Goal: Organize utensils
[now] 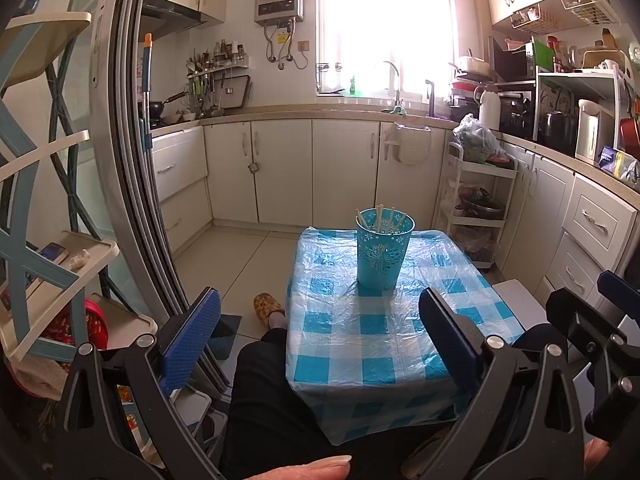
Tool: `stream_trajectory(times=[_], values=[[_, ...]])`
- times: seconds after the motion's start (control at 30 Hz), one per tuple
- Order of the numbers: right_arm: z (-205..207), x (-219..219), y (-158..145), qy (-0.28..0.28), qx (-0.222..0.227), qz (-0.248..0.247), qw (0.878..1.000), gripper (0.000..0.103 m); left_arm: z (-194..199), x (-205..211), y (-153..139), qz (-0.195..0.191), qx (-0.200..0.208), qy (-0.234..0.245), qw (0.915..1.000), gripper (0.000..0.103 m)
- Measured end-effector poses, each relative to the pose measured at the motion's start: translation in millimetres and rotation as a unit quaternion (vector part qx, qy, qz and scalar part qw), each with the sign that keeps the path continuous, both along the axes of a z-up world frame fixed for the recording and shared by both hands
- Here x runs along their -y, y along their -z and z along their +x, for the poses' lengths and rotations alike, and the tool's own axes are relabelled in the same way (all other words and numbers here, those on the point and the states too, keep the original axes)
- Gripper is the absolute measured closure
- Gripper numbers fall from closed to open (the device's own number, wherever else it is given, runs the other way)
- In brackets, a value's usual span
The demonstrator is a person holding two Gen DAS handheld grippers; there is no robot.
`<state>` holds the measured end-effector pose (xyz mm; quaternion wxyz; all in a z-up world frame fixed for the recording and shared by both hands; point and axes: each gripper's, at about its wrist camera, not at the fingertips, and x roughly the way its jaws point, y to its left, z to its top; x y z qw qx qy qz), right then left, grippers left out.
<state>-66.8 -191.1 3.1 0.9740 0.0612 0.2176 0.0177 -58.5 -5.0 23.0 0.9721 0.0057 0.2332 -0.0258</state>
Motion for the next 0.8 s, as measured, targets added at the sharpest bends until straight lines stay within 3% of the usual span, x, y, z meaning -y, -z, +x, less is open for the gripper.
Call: stream_trajectory(times=[0.2, 0.4, 0.8], values=[[3, 0, 2, -0.002, -0.007, 0.001, 1.0, 0.007, 2, 2, 2, 0.0, -0.006, 0.005, 1.0, 0.008], [24, -1, 20, -0.005, -0.043, 0.008, 0.999, 0.007, 18, 3, 18, -0.005, -0.028, 0.012, 0.9995, 0.008], [114, 32, 80, 0.018, -0.122, 0.028, 0.992, 0.007, 99, 10, 78, 0.004, -0.131, 0.016, 0.9913, 0.008]])
